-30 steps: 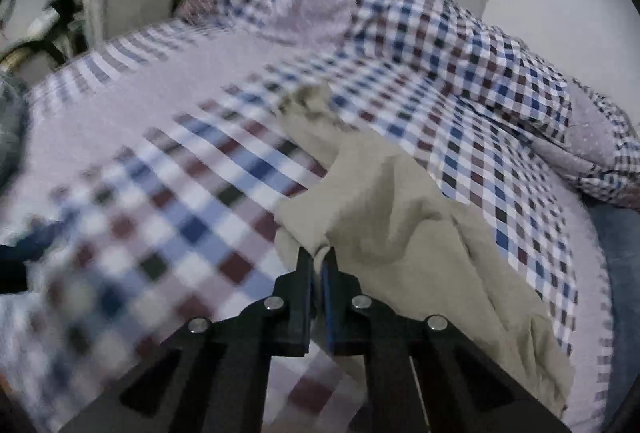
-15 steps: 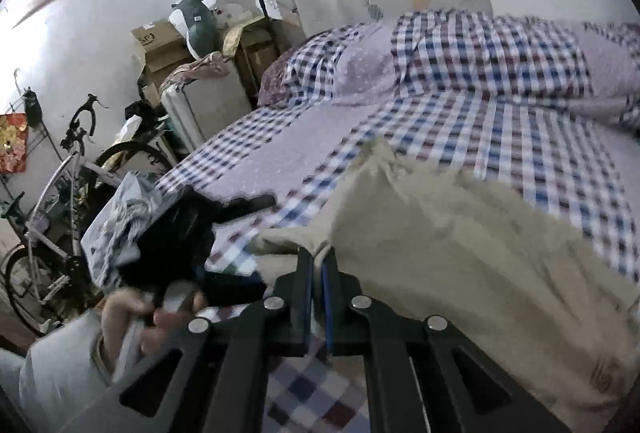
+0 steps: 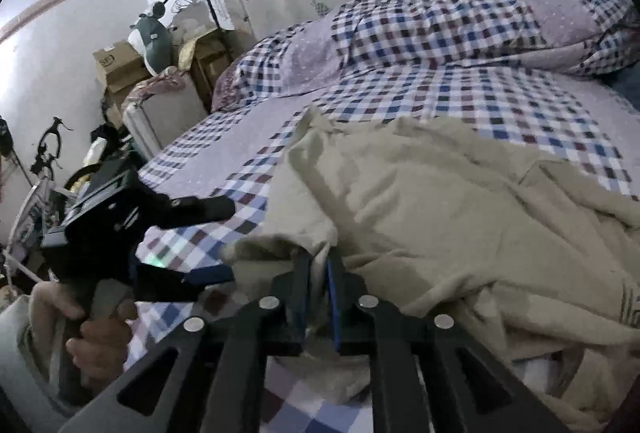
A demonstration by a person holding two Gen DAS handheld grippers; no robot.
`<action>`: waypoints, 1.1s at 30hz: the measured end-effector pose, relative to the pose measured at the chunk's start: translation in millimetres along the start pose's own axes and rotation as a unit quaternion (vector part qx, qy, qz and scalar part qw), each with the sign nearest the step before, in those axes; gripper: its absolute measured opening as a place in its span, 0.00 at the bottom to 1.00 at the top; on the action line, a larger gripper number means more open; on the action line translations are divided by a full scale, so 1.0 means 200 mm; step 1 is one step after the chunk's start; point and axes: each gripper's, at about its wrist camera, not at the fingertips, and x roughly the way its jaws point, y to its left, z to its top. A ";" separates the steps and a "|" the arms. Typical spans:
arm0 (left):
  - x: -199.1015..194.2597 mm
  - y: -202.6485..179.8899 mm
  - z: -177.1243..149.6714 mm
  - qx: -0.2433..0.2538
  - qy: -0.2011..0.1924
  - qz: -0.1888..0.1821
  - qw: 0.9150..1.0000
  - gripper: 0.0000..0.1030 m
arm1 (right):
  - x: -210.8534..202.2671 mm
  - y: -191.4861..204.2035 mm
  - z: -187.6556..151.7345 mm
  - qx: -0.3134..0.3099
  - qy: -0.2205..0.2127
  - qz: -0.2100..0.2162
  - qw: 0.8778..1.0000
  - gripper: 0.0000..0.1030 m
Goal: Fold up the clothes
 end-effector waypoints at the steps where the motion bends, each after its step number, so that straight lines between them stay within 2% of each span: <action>1: 0.01 0.00 -0.01 -0.001 0.000 -0.001 1.000 0.73 | 0.00 0.00 -0.01 -0.003 0.003 -0.001 1.000 0.16; 3: 0.02 0.01 -0.02 -0.003 -0.001 -0.002 1.000 0.60 | 0.00 -0.01 -0.02 -0.006 0.008 -0.003 1.000 0.25; 5: 0.03 0.02 -0.03 -0.005 -0.001 -0.004 1.000 0.36 | -0.01 -0.02 -0.03 -0.010 0.009 -0.007 1.000 0.38; 7: 0.04 0.03 -0.04 -0.007 -0.002 -0.005 1.000 0.25 | -0.04 -0.02 -0.04 -0.024 0.002 -0.028 0.999 0.46; 10: 0.04 0.02 -0.04 -0.002 -0.007 -0.015 1.000 0.15 | -0.11 0.01 -0.05 -0.057 -0.017 -0.058 0.997 0.48; 14: 0.02 -0.02 -0.02 0.011 -0.024 -0.040 0.999 0.10 | -0.22 0.19 -0.09 -0.145 -0.060 -0.058 0.986 0.48; 16: 0.00 -0.06 -0.02 0.017 -0.037 -0.068 0.997 0.08 | -0.23 0.28 -0.13 -0.194 -0.064 -0.054 0.977 0.48; 19: -0.07 -0.09 -0.01 0.024 -0.056 -0.120 0.991 0.08 | -0.18 0.39 -0.22 -0.253 -0.047 -0.062 0.964 0.48; 21: -0.10 -0.10 0.00 0.027 -0.063 -0.138 0.988 0.08 | -0.12 0.44 -0.28 -0.285 -0.031 -0.072 0.955 0.47; 25: -0.15 -0.10 0.02 0.024 -0.079 -0.144 0.986 0.08 | -0.05 0.52 -0.38 -0.342 -0.025 -0.095 0.935 0.47; 30: -0.21 -0.04 0.04 0.013 -0.091 -0.136 0.986 0.08 | -0.06 0.63 -0.45 -0.397 -0.039 -0.084 0.913 0.47; 33: -0.23 -0.02 0.03 0.010 -0.089 -0.129 0.988 0.08 | 0.00 0.69 -0.52 -0.443 -0.036 -0.109 0.889 0.47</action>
